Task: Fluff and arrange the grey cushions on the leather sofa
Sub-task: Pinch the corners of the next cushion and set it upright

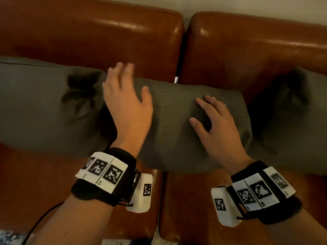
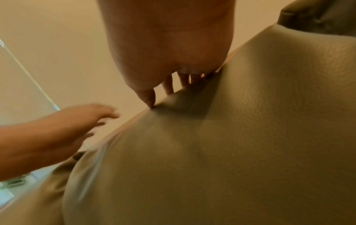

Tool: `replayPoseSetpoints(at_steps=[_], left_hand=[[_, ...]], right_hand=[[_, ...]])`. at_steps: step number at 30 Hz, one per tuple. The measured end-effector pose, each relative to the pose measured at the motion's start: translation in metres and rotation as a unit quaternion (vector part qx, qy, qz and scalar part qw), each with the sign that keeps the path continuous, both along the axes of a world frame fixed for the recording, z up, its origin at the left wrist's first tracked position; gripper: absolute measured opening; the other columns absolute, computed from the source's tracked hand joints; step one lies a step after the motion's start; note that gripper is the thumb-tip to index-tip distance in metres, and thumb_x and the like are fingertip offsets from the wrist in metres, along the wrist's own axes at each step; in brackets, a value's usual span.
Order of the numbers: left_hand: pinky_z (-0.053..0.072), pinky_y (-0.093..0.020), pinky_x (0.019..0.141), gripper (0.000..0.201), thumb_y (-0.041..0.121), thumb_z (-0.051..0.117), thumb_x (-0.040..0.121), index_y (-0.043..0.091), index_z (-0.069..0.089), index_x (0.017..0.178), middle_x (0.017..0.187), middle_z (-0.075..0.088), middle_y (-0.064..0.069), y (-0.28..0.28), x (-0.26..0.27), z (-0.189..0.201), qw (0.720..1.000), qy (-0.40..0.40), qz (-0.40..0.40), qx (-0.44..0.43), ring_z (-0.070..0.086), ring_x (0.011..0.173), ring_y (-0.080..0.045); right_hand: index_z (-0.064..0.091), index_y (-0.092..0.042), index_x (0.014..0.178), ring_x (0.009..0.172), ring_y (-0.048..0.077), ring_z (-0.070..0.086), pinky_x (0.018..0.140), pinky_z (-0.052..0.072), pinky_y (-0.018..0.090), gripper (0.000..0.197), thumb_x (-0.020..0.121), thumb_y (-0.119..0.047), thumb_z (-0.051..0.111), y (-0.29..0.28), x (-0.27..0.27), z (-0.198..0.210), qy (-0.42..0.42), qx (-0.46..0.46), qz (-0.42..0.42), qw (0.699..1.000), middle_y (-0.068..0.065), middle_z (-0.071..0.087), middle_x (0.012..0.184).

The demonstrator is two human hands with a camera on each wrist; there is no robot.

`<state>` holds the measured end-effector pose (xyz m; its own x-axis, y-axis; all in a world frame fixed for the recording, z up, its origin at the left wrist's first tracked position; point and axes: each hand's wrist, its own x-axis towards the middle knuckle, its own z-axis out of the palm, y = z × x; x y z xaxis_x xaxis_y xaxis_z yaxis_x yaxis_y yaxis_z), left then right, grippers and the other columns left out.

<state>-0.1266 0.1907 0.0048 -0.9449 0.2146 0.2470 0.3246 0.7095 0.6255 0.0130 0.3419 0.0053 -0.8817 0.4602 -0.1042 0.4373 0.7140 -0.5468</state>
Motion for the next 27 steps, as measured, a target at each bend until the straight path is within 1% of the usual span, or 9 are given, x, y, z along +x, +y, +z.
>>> replayPoseSetpoints(at_steps=[3,5,7,10,12,16,22,25,27], left_hand=[[0.037,-0.048,0.106,0.035,0.024,0.053,0.088,0.013,0.065,0.12,0.13,0.058,-0.008,0.048,0.018,0.005,0.972,0.033,-0.233,-0.025,0.049,0.126,-0.028],[0.042,-0.042,0.101,0.032,0.019,0.05,0.092,0.014,0.066,0.118,0.127,0.06,-0.004,0.08,0.03,0.008,0.928,-0.056,-0.369,-0.013,0.053,0.118,-0.022],[0.041,-0.038,0.102,0.032,0.019,0.046,0.098,0.017,0.062,0.125,0.129,0.057,0.002,0.105,0.038,0.009,0.891,-0.129,-0.434,-0.038,0.052,0.119,-0.016],[0.041,-0.045,0.101,0.03,0.029,0.048,0.099,0.023,0.06,0.125,0.124,0.057,0.004,0.12,0.042,0.007,0.872,-0.128,-0.453,-0.13,0.051,0.118,-0.017],[0.042,-0.046,0.099,0.028,0.033,0.05,0.097,0.025,0.06,0.121,0.121,0.057,0.005,0.121,0.042,0.007,0.872,-0.114,-0.445,-0.169,0.052,0.115,-0.017],[0.047,-0.045,0.088,0.02,0.037,0.053,0.093,0.025,0.064,0.105,0.105,0.058,0.005,0.133,0.042,0.021,0.86,-0.093,-0.446,-0.229,0.056,0.1,-0.019],[0.047,-0.038,0.073,0.031,0.053,0.053,0.09,0.024,0.053,0.079,0.089,0.055,0.001,0.189,0.048,0.048,0.806,-0.057,-0.419,-0.414,0.056,0.089,-0.025],[0.045,-0.039,0.074,0.042,0.064,0.059,0.082,0.024,0.046,0.086,0.092,0.049,-0.001,0.221,0.056,0.045,0.772,-0.056,-0.401,-0.489,0.053,0.091,-0.027],[0.046,-0.04,0.075,0.04,0.056,0.066,0.08,0.023,0.044,0.085,0.094,0.051,-0.001,0.231,0.058,0.038,0.742,-0.088,-0.39,-0.538,0.055,0.095,-0.028]], right_hand=[[0.055,-0.018,0.133,0.131,0.011,0.044,0.11,0.031,0.018,0.04,0.093,-0.019,0.059,0.002,0.009,0.002,0.08,-0.057,-0.005,0.995,-0.001,0.05,0.138],[0.063,-0.013,0.119,0.113,0.009,0.054,0.098,0.039,0.013,0.031,0.089,-0.006,0.059,0.009,0.019,0.006,0.127,-0.084,-0.017,0.988,-0.002,0.06,0.12],[0.067,-0.012,0.104,0.099,0.009,0.059,0.09,0.045,0.018,0.023,0.085,-0.003,0.058,0.024,0.036,0.011,0.181,-0.055,-0.064,0.98,-0.002,0.063,0.104],[0.064,-0.017,0.092,0.085,0.01,0.058,0.078,0.049,0.027,0.014,0.086,-0.006,0.058,0.06,0.063,0.009,0.196,-0.028,-0.19,0.962,-0.001,0.062,0.093],[0.062,-0.021,0.094,0.079,0.004,0.056,0.076,0.05,0.03,0.007,0.091,-0.015,0.061,0.087,0.076,0.0,0.125,-0.089,-0.238,0.959,-0.004,0.061,0.089],[0.065,-0.018,0.097,0.08,0.012,0.059,0.073,0.05,0.032,0.031,0.082,-0.044,0.072,0.115,0.072,-0.028,-0.022,-0.146,-0.179,0.973,-0.004,0.063,0.085],[0.064,-0.017,0.084,0.078,0.022,0.063,0.073,0.054,0.043,0.017,0.079,-0.03,0.073,0.112,0.055,-0.05,0.009,-0.154,-0.169,0.974,0.001,0.065,0.078],[0.063,-0.017,0.084,0.079,0.022,0.061,0.07,0.052,0.039,0.015,0.084,-0.03,0.069,0.109,0.057,-0.053,0.034,-0.143,-0.151,0.977,-0.001,0.062,0.082],[0.063,-0.018,0.082,0.078,0.021,0.059,0.068,0.05,0.037,0.015,0.086,-0.032,0.068,0.111,0.061,-0.054,0.046,-0.139,-0.144,0.979,-0.004,0.059,0.081]])
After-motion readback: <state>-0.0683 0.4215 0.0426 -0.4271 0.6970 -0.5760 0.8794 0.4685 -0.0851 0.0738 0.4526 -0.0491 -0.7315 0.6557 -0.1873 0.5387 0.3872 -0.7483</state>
